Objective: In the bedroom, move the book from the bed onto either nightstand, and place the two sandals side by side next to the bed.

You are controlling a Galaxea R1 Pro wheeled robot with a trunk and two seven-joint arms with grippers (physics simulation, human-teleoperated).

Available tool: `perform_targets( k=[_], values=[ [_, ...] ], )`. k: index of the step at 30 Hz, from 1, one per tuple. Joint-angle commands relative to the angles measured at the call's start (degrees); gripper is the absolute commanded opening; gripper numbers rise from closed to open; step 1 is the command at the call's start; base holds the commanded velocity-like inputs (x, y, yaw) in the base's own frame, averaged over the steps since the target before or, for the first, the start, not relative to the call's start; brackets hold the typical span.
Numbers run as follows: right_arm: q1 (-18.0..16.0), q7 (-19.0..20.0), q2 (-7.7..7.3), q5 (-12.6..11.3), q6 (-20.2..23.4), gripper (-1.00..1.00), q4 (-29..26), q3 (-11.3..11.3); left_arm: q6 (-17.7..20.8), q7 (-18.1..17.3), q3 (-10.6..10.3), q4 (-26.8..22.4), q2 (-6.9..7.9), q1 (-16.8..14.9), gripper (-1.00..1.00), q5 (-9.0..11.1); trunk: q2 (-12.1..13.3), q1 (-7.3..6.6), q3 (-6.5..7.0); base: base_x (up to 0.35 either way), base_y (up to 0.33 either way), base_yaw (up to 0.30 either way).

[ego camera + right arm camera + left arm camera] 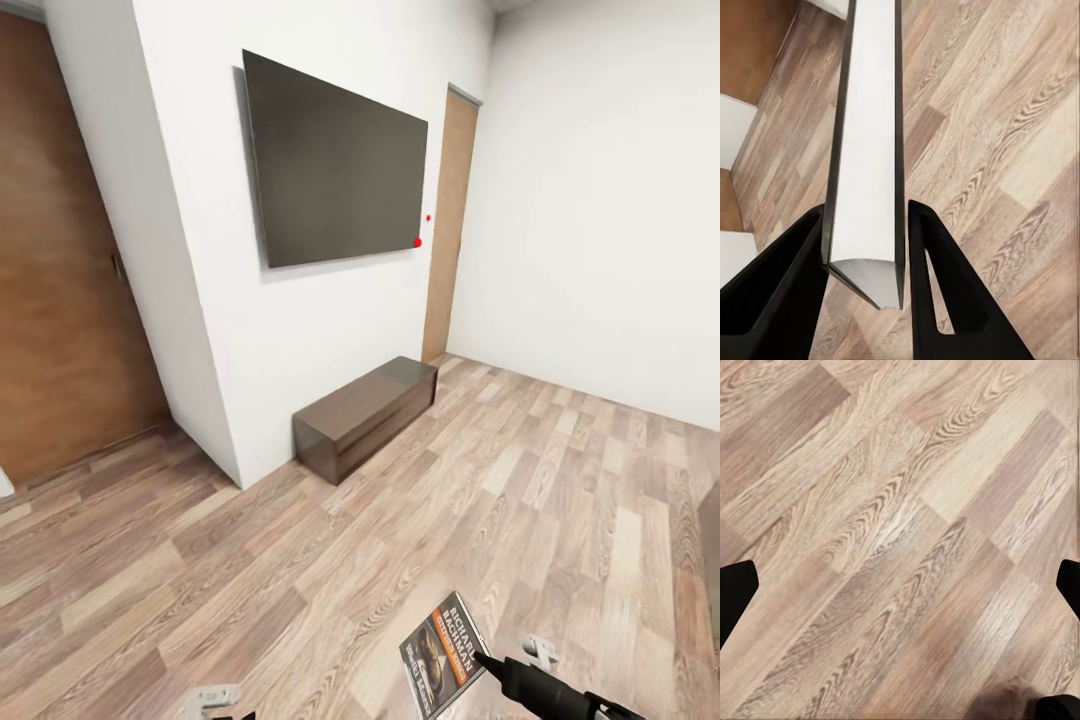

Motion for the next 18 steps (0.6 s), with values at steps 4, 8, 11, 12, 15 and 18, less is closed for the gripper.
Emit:
perform_targets(
  k=[4,8,11,12,15,18],
  values=[
    [-0.07,0.15,-0.01,-0.24,-0.16,-1.0,0.15,-0.21,-0.19,-0.21,-0.5,0.06,0.02,-0.04,1.0,0.55,-0.04,0.0,-0.07,0.012,0.0,-0.3],
    [-0.07,0.13,-0.01,-0.24,-0.16,-1.0,0.15,-0.21,-0.19,-0.21,-0.5,0.06,0.0,-0.05,1.0,0.55,-0.04,0.0,-0.07,0.002,0.0,-0.3],
    [-0.09,0.14,-0.01,-0.25,-0.16,-1.0,0.15,-0.21,-0.19,-0.21,-0.51,0.06,-0.01,-0.04,1.0,0.55,-0.04,0.0,-0.07,0.001,0.0,-0.3],
    [-0.09,0.14,-0.01,-0.25,-0.16,-1.0,0.15,-0.21,-0.19,-0.21,-0.52,0.06,-0.02,-0.05,1.0,0.55,-0.04,0.0,-0.07,0.0,0.0,-0.3],
    [-0.08,0.09,-0.01,-0.2,-0.16,-1.0,0.15,-0.21,-0.19,-0.21,-0.52,0.06,-0.02,-0.05,1.0,0.55,-0.04,0.0,-0.07,0.0,0.0,-0.3],
    [-0.09,0.07,-0.01,-0.24,-0.16,-1.0,0.15,-0.21,-0.19,-0.21,-0.52,0.06,-0.02,-0.04,1.0,0.55,-0.04,0.0,-0.07,0.0,0.0,-0.3]
  ],
)
